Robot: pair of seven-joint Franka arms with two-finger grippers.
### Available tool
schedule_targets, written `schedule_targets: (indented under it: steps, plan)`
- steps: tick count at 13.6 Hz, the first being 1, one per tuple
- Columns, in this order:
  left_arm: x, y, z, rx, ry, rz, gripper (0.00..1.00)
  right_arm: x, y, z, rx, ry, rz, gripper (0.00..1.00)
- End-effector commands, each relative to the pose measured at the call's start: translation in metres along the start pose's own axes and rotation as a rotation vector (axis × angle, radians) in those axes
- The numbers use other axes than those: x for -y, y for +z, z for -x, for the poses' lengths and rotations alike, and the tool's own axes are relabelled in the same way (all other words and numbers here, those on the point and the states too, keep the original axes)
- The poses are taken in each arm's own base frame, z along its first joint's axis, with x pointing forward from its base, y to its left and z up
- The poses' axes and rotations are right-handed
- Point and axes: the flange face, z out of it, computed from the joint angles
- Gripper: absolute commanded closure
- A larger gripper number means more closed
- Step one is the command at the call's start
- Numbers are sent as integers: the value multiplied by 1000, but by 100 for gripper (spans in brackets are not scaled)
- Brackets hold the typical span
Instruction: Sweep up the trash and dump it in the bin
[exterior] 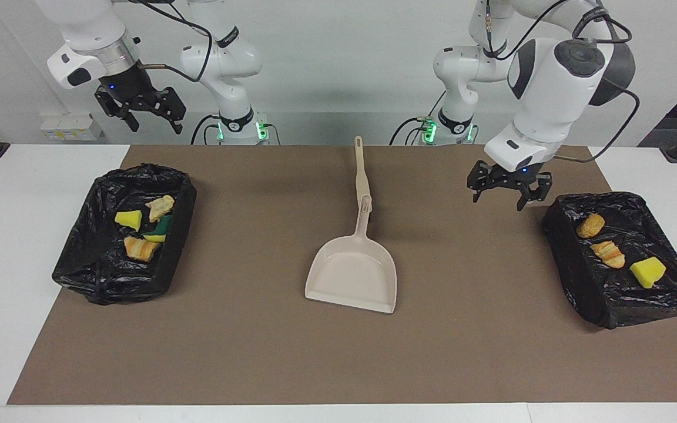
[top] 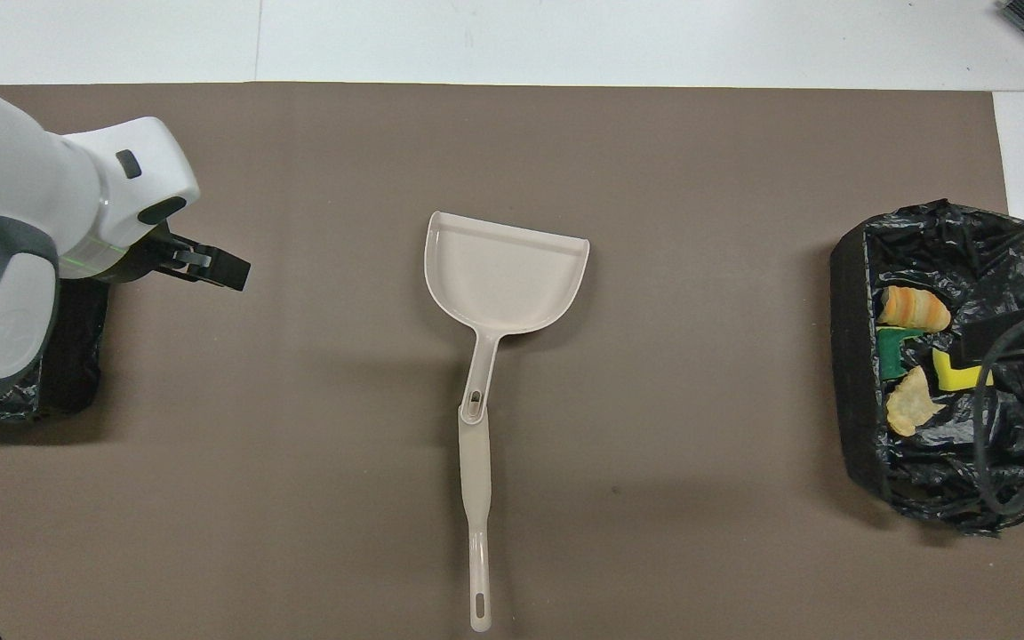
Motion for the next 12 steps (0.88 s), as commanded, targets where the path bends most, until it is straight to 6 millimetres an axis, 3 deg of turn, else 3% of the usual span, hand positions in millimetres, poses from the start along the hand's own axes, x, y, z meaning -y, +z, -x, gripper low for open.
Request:
schedule_targets:
  steps: [1,6,8,10,12]
  plan:
    - [4,-31,3,-11,22,10,0,-2,1,5,1,-8,-17,0]
    - [18,-55,10,-3,3,8,0,-2,0,5,-1,-8,-18,0]
    - [14,-80,32,-11,2,3,0,-2,0,5,-1,-8,-18,0]
    - [12,-85,58,29,-7,3,0,-2,1,5,1,-8,-17,0]
    - [17,-85,63,40,-25,3,0,-2,1,5,1,-8,-17,0]
